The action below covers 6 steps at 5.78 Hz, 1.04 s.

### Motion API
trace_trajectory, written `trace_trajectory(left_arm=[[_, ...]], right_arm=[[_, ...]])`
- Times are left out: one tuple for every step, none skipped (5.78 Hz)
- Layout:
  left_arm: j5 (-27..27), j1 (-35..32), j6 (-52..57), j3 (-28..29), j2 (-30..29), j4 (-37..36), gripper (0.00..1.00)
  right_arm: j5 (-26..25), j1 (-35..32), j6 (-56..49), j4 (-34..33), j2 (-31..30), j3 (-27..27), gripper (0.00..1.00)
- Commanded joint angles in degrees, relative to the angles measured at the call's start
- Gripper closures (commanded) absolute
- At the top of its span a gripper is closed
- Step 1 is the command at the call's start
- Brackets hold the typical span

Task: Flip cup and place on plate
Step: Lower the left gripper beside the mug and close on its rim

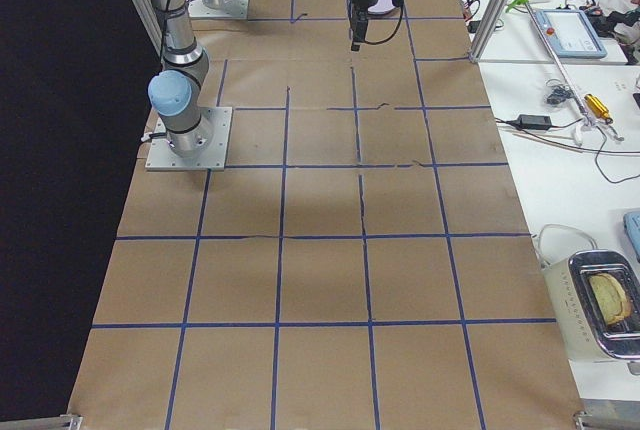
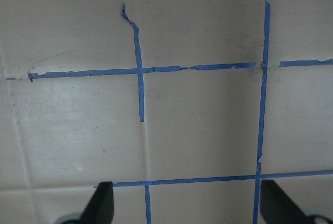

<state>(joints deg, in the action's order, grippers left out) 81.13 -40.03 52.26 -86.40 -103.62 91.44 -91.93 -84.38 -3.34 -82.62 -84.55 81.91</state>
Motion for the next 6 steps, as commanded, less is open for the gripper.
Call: trace_trajectory(left_arm=[[-3.2, 0.9, 0.0, -2.1, -5.7, 0.6, 0.01], [-5.4, 0.9, 0.0, -2.3, -9.5, 0.1, 0.01], [-10.5, 1.1, 1.9, -2.3, -11.8, 0.3, 0.01], [-15.0, 1.1, 2.8, -2.8, -12.7, 0.9, 0.01], [-17.7, 1.1, 4.2, -3.7, -14.5, 0.9, 0.01], [-19.0, 1.0, 7.0, -4.3, -14.9, 1.2, 0.03]], right_arm=[[0.0, 0.0, 0.0, 0.0, 0.0, 0.0, 0.00], [0.0, 0.0, 0.0, 0.0, 0.0, 0.0, 0.00], [0.0, 0.0, 0.0, 0.0, 0.0, 0.0, 0.00], [0.0, 0.0, 0.0, 0.0, 0.0, 0.0, 0.00], [0.0, 0.0, 0.0, 0.0, 0.0, 0.0, 0.00], [0.0, 0.0, 0.0, 0.0, 0.0, 0.0, 0.00]])
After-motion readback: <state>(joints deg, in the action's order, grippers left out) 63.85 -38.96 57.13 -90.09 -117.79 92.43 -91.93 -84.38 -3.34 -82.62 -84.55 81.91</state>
